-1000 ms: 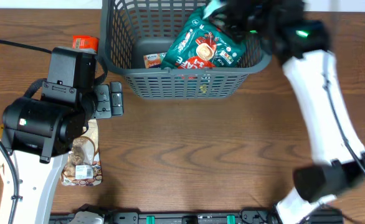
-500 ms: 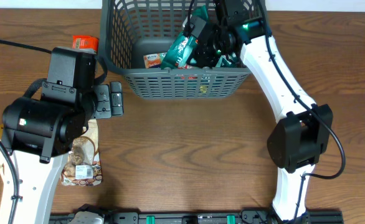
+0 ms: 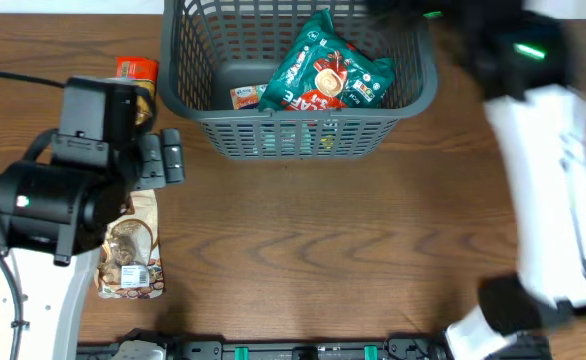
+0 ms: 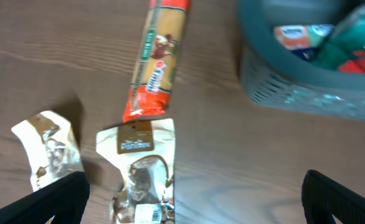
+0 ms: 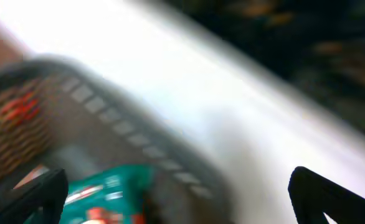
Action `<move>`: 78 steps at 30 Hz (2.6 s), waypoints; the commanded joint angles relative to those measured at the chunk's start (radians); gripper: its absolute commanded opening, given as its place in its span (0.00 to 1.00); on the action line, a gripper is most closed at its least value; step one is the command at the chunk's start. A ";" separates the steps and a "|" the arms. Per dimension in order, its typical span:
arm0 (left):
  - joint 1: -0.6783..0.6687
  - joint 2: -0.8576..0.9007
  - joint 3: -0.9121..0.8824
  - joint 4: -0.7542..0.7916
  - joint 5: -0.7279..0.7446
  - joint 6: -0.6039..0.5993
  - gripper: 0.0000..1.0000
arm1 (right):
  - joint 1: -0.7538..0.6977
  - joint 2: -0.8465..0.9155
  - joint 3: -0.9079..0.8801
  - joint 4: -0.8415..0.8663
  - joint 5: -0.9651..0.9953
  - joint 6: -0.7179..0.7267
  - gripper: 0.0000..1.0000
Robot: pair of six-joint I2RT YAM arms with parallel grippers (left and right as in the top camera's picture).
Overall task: Pack container
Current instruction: 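Grasp the red spaghetti package with the left gripper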
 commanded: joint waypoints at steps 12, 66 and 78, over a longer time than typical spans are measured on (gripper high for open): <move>0.305 0.343 0.083 0.066 0.018 0.151 0.99 | -0.357 -0.036 -0.053 -0.417 0.166 0.311 0.99; 0.366 1.001 0.095 0.340 0.217 0.316 0.06 | -0.418 0.101 -0.616 -0.248 0.109 0.364 0.99; 0.366 0.653 0.102 0.249 0.217 0.269 0.06 | -0.417 0.101 -0.616 -0.256 0.109 0.356 0.99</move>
